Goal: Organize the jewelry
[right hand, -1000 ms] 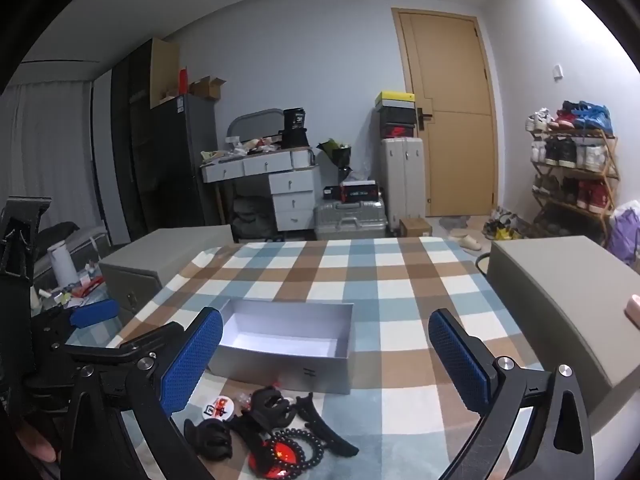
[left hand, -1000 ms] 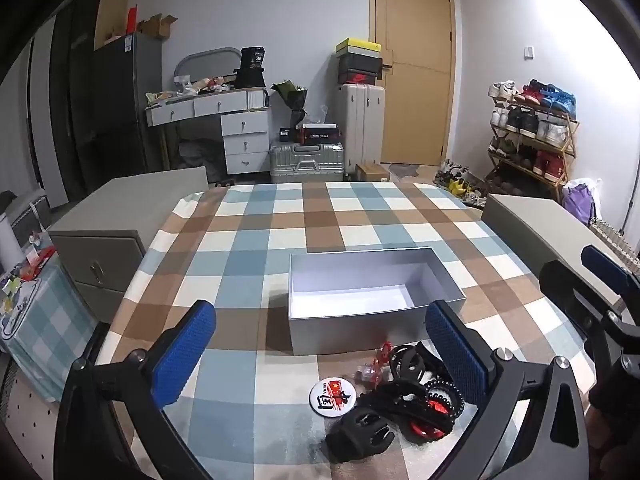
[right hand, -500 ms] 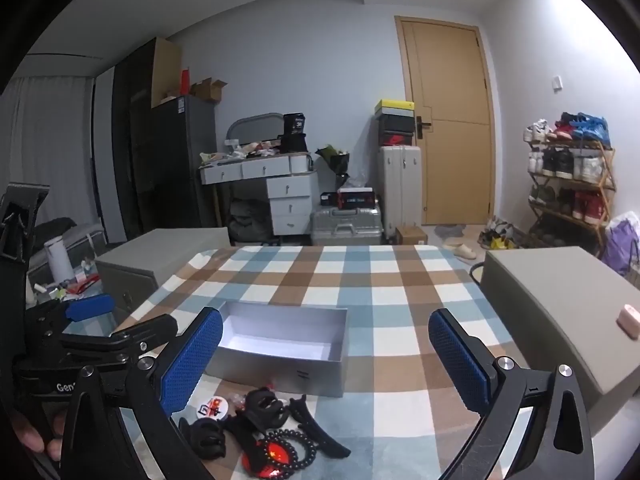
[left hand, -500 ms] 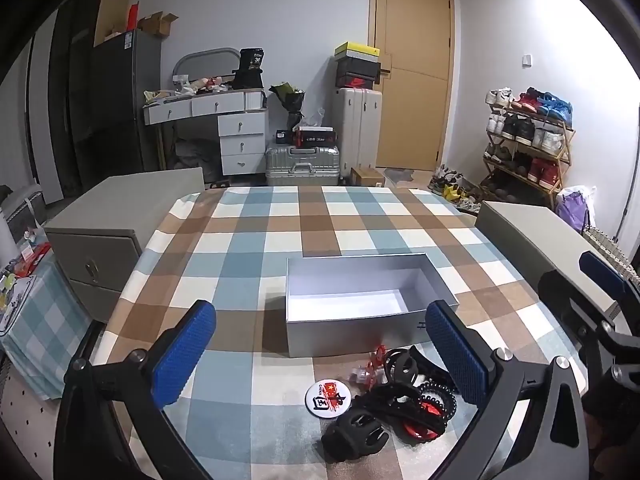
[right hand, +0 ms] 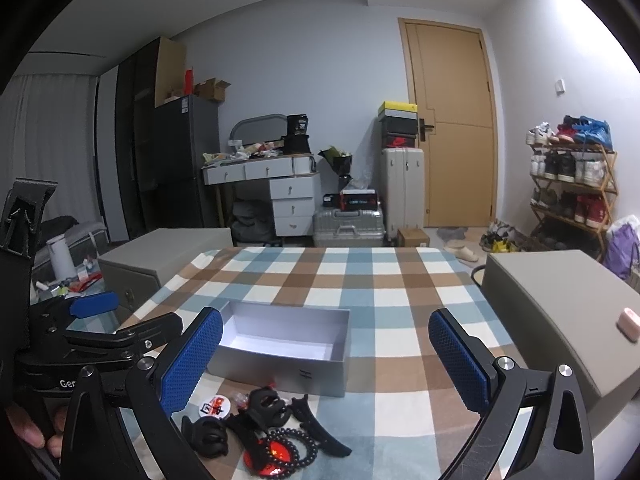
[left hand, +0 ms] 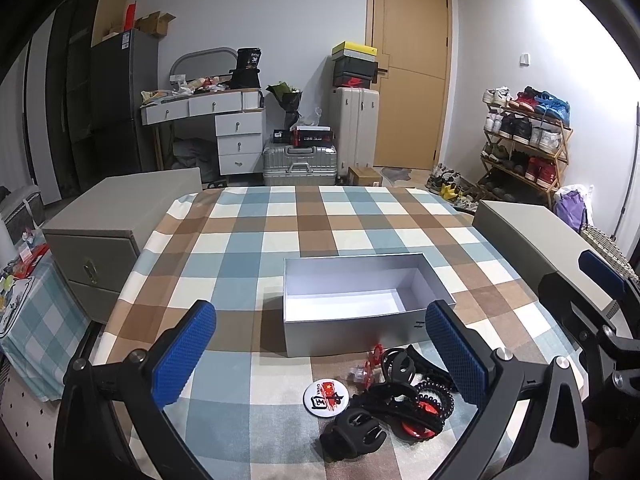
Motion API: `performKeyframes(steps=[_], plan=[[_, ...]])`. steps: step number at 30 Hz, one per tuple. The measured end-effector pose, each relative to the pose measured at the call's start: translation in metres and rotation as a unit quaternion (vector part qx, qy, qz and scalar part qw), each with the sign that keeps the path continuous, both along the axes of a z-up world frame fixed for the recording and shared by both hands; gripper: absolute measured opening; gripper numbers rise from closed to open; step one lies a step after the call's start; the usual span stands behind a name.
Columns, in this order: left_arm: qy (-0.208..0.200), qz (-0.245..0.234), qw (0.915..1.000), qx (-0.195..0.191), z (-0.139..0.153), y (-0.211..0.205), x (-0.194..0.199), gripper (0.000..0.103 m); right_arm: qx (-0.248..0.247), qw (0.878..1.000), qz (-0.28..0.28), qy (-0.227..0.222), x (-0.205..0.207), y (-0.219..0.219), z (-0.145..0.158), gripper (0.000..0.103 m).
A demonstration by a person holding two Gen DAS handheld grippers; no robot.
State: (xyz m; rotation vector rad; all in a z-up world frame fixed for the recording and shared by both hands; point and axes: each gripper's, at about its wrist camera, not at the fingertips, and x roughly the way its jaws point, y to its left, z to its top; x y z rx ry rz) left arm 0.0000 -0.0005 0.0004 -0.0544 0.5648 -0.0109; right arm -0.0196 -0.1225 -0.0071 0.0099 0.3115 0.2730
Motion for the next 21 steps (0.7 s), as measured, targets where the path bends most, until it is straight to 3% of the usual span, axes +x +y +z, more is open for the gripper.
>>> performKeyframes(steps=[21], plan=[[0.003, 0.001, 1.0000, -0.001, -0.0007, -0.0027, -0.0021, 0.102, 0.001, 1.000, -0.002, -0.002, -0.0007, -0.0027, 0.0039, 0.103]])
